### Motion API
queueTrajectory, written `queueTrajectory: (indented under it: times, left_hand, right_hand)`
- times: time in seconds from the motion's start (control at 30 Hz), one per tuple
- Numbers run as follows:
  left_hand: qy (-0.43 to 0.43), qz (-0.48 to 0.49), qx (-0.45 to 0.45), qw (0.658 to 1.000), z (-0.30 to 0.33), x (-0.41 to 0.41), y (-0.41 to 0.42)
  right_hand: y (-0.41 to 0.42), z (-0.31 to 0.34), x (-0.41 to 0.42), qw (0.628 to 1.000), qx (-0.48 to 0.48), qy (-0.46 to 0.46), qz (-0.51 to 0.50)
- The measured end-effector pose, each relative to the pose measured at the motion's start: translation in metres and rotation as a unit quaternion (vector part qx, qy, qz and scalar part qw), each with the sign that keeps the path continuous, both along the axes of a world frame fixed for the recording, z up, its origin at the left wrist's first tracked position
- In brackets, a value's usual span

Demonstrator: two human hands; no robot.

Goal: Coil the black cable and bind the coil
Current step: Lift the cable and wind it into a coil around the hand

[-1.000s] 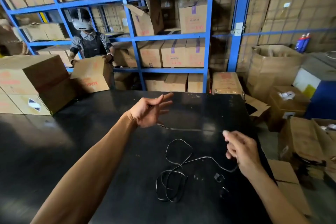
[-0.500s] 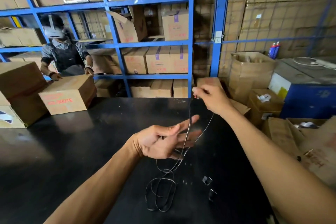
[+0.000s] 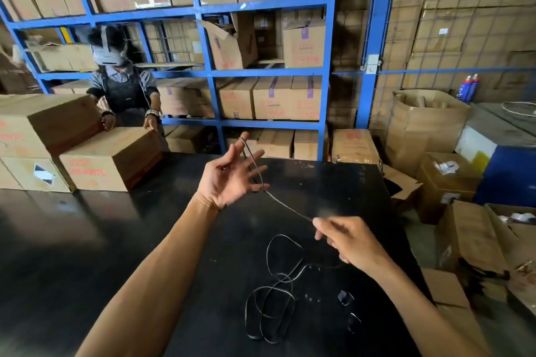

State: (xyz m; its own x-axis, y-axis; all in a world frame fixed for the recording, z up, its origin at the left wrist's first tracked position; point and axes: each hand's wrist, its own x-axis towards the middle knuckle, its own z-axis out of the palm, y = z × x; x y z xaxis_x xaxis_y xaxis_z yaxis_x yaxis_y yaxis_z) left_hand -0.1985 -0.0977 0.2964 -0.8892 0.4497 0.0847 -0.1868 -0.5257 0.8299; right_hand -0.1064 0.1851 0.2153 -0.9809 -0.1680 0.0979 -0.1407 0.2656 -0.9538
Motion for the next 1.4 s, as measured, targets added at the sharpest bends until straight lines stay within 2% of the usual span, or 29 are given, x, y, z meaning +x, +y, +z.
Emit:
queueTrajectory:
  times: [0.13, 0.23, 0.33, 0.5, 0.63, 0.73, 0.8, 0.87, 0.97, 1.1, 1.23, 1.4]
  left_hand:
    - [-0.028, -0.048, -0.107, 0.993, -0.029, 0.002, -0.003]
    - [-0.045, -0.144, -0.180, 0.972, -0.040, 0.016, 0.015]
    - [-0.038, -0.232, -0.222, 0.946, -0.036, 0.035, 0.041]
    - [0.004, -0.339, -0.208, 0.917, -0.009, 0.056, 0.067]
    - [0.072, -0.369, -0.115, 0.920, 0.014, 0.063, 0.070]
    - [0.119, -0.361, -0.003, 0.925, 0.034, 0.058, 0.069]
    - [0.124, -0.323, 0.031, 0.938, 0.044, 0.049, 0.063]
    - [0.120, -0.253, 0.020, 0.960, 0.051, 0.038, 0.053]
    - [0.098, -0.129, -0.002, 0.987, 0.049, 0.021, 0.033]
    - [0.051, -0.038, -0.013, 0.998, 0.040, 0.008, 0.010]
    - [0.008, -0.030, -0.102, 0.994, 0.021, 0.010, 0.010]
    - [-0.016, -0.162, -0.212, 0.964, 0.006, 0.034, 0.036]
  right_hand:
    - [0.023, 0.051, -0.005, 0.997, -0.073, 0.023, -0.001]
    - [0.032, 0.095, -0.017, 0.988, -0.147, 0.046, -0.003]
    - [0.030, 0.127, -0.035, 0.984, -0.163, 0.069, -0.033]
    - [0.020, 0.138, -0.063, 0.987, -0.097, 0.095, -0.087]
    - [0.004, 0.109, -0.071, 0.993, -0.003, 0.075, -0.093]
    - [-0.011, 0.063, -0.057, 0.998, -0.026, 0.022, -0.051]
    - [-0.018, 0.036, -0.041, 0.999, -0.047, -0.015, -0.006]
    - [-0.022, 0.018, -0.026, 0.998, -0.041, -0.024, 0.034]
    - [-0.023, 0.008, -0.009, 0.998, -0.047, 0.000, 0.037]
    - [-0.011, 0.024, 0.003, 0.994, -0.096, 0.036, 0.026]
    - [-0.003, 0.066, 0.001, 0.986, -0.140, 0.072, 0.055]
    - [-0.008, 0.126, -0.019, 0.985, -0.117, 0.099, 0.083]
